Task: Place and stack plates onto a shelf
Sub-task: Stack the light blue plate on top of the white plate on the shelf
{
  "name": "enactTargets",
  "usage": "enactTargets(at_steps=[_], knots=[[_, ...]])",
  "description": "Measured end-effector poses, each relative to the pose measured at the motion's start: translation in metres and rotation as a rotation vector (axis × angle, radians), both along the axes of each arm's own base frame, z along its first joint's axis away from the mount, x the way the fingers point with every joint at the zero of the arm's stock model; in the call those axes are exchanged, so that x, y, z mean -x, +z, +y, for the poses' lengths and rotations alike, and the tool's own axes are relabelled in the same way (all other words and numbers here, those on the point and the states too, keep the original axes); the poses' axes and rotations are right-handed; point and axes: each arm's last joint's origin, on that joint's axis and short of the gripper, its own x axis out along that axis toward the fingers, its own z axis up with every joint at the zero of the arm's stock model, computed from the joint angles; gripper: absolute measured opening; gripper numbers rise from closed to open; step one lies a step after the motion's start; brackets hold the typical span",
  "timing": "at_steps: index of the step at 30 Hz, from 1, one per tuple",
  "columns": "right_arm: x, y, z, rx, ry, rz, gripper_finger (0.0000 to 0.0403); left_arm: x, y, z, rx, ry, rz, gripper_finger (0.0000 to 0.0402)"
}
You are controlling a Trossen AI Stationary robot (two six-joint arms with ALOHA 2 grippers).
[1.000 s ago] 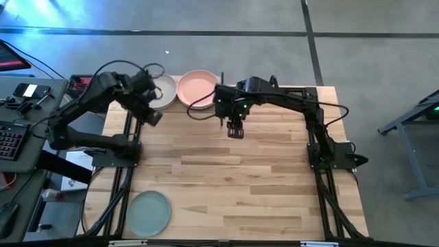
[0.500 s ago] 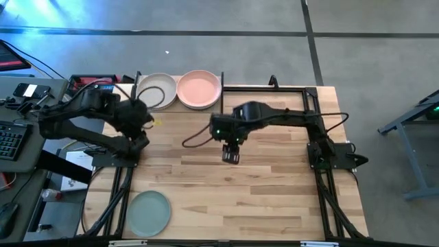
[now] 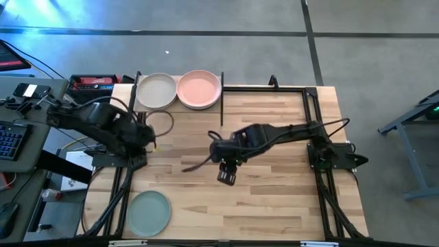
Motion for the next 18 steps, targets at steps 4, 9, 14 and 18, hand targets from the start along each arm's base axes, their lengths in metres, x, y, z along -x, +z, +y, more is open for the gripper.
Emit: enactTargets(at_steps=[4,9,14,18], knots=[[0.004,0.0,0.016,0.014,-0.031,-0.007,0.0155,-0.01,-0.006,-0.014,-0.031,-0.129,0.027,0.0078],[0.01,0.0,0.036,0.032,-0.059,-0.02,0.0155,-0.027,-0.017,-0.035,-0.092,-0.223,0.034,0.0091],[0.017,0.0,0.054,0.047,-0.071,-0.035,0.0155,-0.045,-0.031,-0.063,-0.155,-0.374,0.008,0.0088],[0.022,0.0,0.065,0.058,-0.079,-0.046,0.0155,-0.051,-0.044,-0.084,-0.209,-0.469,0.046,0.0084]])
